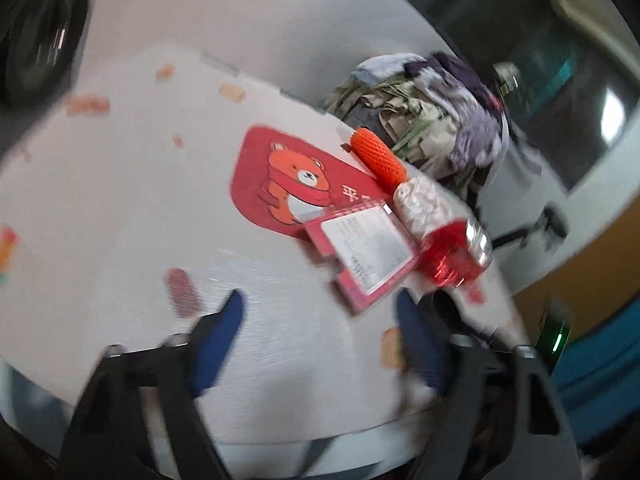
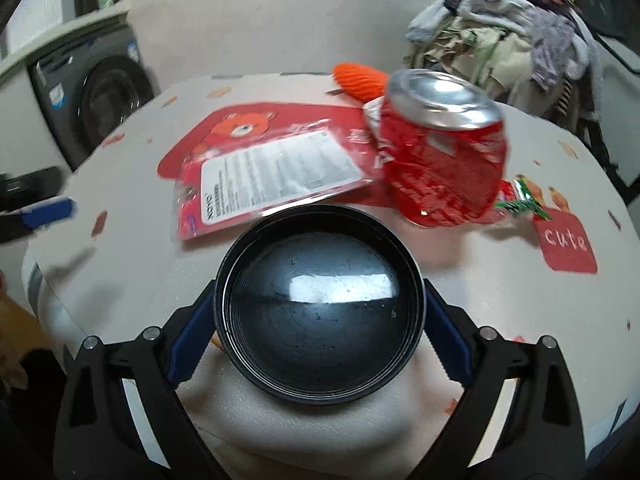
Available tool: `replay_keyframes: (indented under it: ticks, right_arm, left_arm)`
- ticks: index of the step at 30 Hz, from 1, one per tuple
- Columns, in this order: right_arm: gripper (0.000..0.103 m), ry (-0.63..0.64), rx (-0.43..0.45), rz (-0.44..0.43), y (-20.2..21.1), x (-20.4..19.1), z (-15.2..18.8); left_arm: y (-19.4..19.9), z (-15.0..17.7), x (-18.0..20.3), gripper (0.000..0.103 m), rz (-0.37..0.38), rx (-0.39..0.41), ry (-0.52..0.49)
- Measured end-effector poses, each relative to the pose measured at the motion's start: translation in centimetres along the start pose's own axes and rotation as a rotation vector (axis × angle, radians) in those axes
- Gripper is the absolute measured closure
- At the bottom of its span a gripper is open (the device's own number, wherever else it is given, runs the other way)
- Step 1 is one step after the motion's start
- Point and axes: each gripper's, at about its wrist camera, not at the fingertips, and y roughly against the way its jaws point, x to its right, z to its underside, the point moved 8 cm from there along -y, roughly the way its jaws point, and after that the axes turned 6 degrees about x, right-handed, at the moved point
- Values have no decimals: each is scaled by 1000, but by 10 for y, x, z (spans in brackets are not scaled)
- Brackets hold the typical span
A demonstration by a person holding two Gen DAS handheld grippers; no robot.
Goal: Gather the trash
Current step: 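Grasp the pink card package with the left gripper and lift it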
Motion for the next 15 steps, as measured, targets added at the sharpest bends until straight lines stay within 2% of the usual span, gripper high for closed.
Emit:
replay_keyframes:
  ticks: [2, 4, 6, 15]
  right_arm:
    - [10, -24, 15, 6, 6, 7, 0]
    - [10, -38, 34, 19, 13, 15, -1]
    - [10, -46, 49, 29, 20, 22, -1]
    - [10, -100, 72, 51, 39, 51, 8]
  left_arm:
    - [-18, -2, 0, 43, 52, -29, 98]
    - [-32, -2, 1, 55, 57, -44, 125]
    - [-48, -3, 5, 57, 75, -57, 156]
    - [-92, 0, 2, 69, 54, -104, 269]
